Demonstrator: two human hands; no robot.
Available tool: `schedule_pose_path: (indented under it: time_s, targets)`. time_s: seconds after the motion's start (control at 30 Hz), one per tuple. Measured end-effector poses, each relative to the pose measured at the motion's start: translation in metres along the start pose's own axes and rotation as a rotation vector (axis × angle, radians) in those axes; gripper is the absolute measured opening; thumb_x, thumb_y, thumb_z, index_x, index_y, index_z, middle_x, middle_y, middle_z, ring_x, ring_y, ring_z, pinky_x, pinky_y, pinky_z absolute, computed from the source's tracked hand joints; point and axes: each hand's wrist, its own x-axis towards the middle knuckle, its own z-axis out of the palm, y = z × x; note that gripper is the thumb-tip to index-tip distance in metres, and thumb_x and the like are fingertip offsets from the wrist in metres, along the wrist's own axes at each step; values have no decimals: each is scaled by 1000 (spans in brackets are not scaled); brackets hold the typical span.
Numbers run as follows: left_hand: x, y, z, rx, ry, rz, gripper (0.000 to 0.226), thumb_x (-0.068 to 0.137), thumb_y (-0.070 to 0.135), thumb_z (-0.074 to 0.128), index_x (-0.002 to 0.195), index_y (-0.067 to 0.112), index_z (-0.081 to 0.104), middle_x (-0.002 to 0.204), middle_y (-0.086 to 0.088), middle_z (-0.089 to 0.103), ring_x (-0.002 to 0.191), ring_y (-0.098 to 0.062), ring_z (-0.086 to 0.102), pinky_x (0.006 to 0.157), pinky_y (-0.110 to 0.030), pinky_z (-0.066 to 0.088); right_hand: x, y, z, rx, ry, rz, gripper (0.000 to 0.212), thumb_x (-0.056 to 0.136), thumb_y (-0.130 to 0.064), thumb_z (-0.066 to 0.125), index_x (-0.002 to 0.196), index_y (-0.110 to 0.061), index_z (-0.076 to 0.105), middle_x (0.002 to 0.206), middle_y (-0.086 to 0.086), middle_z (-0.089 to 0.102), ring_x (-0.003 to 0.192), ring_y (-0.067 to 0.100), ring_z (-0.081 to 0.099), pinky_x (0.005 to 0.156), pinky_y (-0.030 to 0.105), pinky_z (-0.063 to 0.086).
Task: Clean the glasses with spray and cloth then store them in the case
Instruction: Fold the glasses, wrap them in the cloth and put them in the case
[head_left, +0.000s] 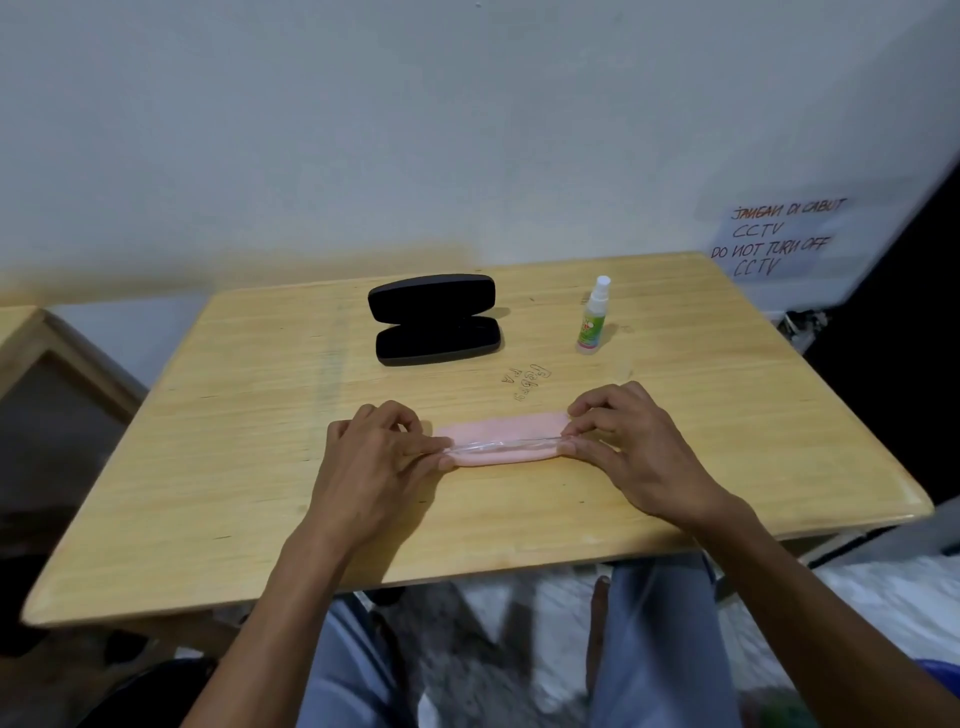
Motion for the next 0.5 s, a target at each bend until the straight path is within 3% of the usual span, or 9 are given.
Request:
schedule_pose_path:
  time_s: [0.2,0.27,0.33,0.5]
  targets:
    - [7,-8,-12,-63,13,10,28,76,61,58,95,47,74,97,17,60,94,-12,53,89,-37,35,14,-7,2,48,16,-29,14,84,-34,75,92,-24,78,107,-12,62,104,12,51,89,27,44]
    - [14,-12,-20,-117,44,0,14,75,58,61,87,54,67,97,15,65,94,-14,56,90,-44,40,24,-11,4,76,30,-30,15,84,-36,74,91,-23,78,106,-11,63,104,12,51,90,20,39]
    - [22,-19,-27,-121,80,-1,18,76,58,66,90,49,72,96,15,65,94,-14,57,89,-48,42,37,-15,7,109,45,-29,14,84,-34,76,90,-22,78,106,-9,63,106,11,51,91,16,37]
    - [55,-40,-43,-36,113,-6,34,75,61,58,97,42,77,93,16,59,93,-14,54,87,-46,42,81,-22,14,154,90,-50,12,85,-32,75,91,-21,77,105,-8,63,105,14,52,89,21,39]
